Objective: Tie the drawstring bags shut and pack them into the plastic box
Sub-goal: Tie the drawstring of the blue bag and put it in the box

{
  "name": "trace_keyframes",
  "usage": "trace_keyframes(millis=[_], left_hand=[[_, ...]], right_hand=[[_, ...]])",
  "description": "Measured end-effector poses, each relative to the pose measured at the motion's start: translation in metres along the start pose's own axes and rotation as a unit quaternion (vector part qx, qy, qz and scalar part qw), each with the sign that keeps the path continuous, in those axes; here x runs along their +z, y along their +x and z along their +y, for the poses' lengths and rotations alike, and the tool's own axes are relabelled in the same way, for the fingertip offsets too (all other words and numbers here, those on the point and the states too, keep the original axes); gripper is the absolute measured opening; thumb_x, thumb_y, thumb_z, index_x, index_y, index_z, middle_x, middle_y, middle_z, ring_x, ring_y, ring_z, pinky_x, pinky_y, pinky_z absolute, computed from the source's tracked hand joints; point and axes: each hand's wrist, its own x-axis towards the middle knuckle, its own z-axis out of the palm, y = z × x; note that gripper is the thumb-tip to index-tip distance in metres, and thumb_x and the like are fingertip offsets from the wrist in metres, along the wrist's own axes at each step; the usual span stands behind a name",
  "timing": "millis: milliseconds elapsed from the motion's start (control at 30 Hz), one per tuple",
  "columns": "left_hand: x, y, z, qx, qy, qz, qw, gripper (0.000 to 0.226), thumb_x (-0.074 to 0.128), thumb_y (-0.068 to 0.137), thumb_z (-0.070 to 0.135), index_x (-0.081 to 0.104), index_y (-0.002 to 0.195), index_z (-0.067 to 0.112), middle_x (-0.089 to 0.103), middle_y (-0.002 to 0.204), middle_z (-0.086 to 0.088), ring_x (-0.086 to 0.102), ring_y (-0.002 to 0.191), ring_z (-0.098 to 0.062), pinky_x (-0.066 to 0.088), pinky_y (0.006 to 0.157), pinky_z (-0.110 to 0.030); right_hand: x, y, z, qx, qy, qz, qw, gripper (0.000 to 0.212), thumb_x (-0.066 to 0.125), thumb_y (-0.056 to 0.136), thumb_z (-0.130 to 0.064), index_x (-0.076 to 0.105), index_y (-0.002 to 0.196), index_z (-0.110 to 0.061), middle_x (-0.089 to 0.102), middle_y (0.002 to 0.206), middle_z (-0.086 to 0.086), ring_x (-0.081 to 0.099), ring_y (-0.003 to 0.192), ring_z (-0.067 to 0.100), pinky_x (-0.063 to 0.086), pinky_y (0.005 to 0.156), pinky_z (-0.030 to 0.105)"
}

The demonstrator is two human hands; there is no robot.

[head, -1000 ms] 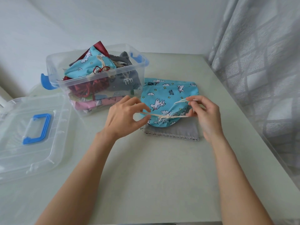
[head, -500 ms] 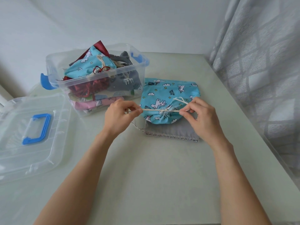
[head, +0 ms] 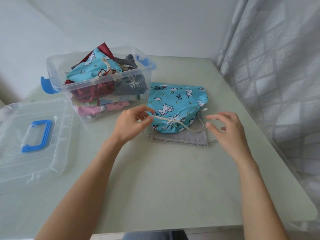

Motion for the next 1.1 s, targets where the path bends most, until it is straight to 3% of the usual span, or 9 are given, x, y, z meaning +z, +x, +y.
trace_keyframes(millis=[200,333,500,600,700,767,900,1000,1100], left_hand=[[0.006,-0.002,0.009,0.03,-0.02,-0.019,0.999,0.002,0.066,0.084,0.031,0.067,0.085,0.03,0.069,0.079,0.012,0.064,0.066,-0.01,0.056,0.071,-0.036],[0.008,-0.001,0.007,0.04,0.009,-0.003,0.999,0.003,0.067,0.084,0.028,0.069,0.082,0.029,0.068,0.077,0.011,0.064,0.069,-0.011,0.055,0.07,-0.037],[0.012,-0.003,0.004,0.042,0.053,0.005,0.998,0.011,0.067,0.084,0.031,0.071,0.087,0.021,0.069,0.078,0.007,0.063,0.071,-0.01,0.054,0.07,-0.035],[0.016,-0.004,0.006,0.045,0.054,-0.005,0.997,0.012,0.068,0.083,0.032,0.071,0.088,0.021,0.072,0.085,0.004,0.066,0.079,-0.01,0.05,0.067,-0.027],[0.016,-0.005,0.008,0.046,0.036,-0.011,0.998,0.01,0.069,0.082,0.032,0.071,0.087,0.023,0.072,0.088,0.004,0.066,0.081,-0.007,0.05,0.068,-0.025],[0.014,-0.006,0.008,0.041,0.02,-0.021,0.999,0.006,0.07,0.081,0.033,0.07,0.083,0.027,0.072,0.084,0.007,0.066,0.078,-0.005,0.053,0.071,-0.029],[-0.001,-0.001,0.005,0.022,0.004,-0.077,0.997,0.01,0.072,0.079,0.034,0.068,0.075,0.026,0.071,0.071,0.011,0.066,0.067,-0.004,0.055,0.07,-0.03],[-0.018,-0.001,0.007,-0.001,-0.003,-0.129,0.992,0.024,0.067,0.08,0.039,0.066,0.069,0.018,0.067,0.058,0.008,0.061,0.053,-0.001,0.045,0.059,-0.014],[-0.032,-0.006,0.014,0.001,-0.151,-0.139,0.979,0.021,0.062,0.081,0.036,0.067,0.069,0.019,0.066,0.06,0.002,0.06,0.063,-0.009,0.045,0.068,-0.014]], right_hand=[[0.037,-0.008,-0.018,-0.072,-0.075,-0.102,0.989,0.029,0.067,0.085,-0.028,0.063,0.11,-0.014,0.061,0.113,0.0,0.048,0.112,0.018,0.035,0.092,0.027],[0.034,-0.012,-0.023,-0.05,-0.007,-0.1,0.994,0.012,0.06,0.09,-0.025,0.063,0.093,-0.014,0.066,0.078,-0.005,0.058,0.071,0.011,0.044,0.069,0.028],[0.014,-0.022,-0.035,-0.064,0.067,-0.032,0.995,0.02,0.064,0.088,-0.025,0.056,0.073,-0.016,0.043,0.052,-0.005,0.036,0.049,0.008,0.029,0.049,0.019],[0.008,-0.023,-0.052,-0.017,0.205,-0.066,0.976,0.022,0.065,0.087,-0.021,0.053,0.071,-0.012,0.053,0.06,-0.007,0.029,0.047,0.008,0.028,0.049,0.023],[0.009,-0.015,-0.07,0.022,0.377,-0.132,0.917,0.019,0.057,0.091,-0.015,0.055,0.072,-0.014,0.067,0.109,-0.006,0.028,0.043,0.005,0.029,0.046,0.022],[0.016,-0.006,-0.078,0.013,0.435,-0.171,0.884,0.019,0.051,0.094,-0.016,0.057,0.076,-0.015,0.065,0.119,0.002,0.027,0.041,0.004,0.032,0.045,0.017],[0.036,0.012,-0.081,0.01,0.358,-0.161,0.92,0.013,0.051,0.096,-0.018,0.062,0.091,-0.014,0.071,0.094,0.004,0.024,0.04,0.005,0.023,0.042,0.02],[0.048,0.021,-0.077,-0.004,0.27,-0.135,0.953,0.017,0.053,0.094,-0.015,0.066,0.104,-0.009,0.066,0.074,0.004,0.041,0.039,0.001,0.029,0.043,0.011],[0.054,0.023,-0.07,-0.039,0.188,-0.135,0.972,0.017,0.052,0.095,-0.016,0.066,0.105,-0.014,0.06,0.065,-0.004,0.048,0.053,-0.002,0.038,0.059,0.011]])
